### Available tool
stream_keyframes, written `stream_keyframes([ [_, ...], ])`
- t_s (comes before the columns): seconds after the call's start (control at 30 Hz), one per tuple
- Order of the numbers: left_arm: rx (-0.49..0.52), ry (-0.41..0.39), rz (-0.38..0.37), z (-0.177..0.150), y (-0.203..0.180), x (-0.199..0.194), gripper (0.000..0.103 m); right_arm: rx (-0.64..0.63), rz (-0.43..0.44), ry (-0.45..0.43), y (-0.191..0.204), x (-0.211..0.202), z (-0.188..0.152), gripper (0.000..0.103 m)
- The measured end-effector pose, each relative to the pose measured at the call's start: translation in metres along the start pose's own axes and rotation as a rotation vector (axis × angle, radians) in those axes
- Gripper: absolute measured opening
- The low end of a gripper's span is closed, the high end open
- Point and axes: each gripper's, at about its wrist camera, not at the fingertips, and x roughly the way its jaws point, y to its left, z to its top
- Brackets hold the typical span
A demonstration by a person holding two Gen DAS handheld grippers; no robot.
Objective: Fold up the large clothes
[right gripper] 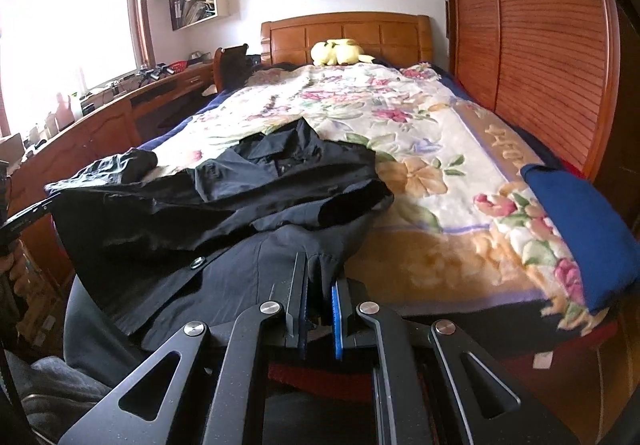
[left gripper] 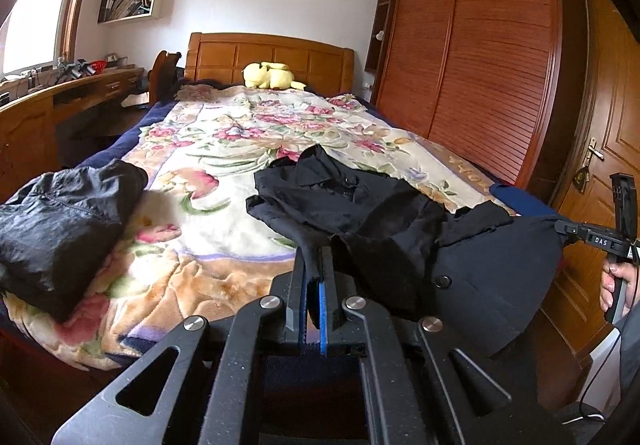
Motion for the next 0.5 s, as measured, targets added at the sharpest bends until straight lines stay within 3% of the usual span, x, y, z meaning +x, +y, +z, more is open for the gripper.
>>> stream_keyframes([
  [0.3, -0.011, -0.045, -0.023, 0.003, 0.003, -0.016, 0.004, -0.007, -0.017, -0.006, -0.012, -0.025, -0.012, 0.009],
  [0.5, -0.011, -0.043, -0.037, 0.018, 0.009, 0.004, 0.004, -0.001, -0.029, -0.012, -0.018, -0.011, -0.003, 0.009],
])
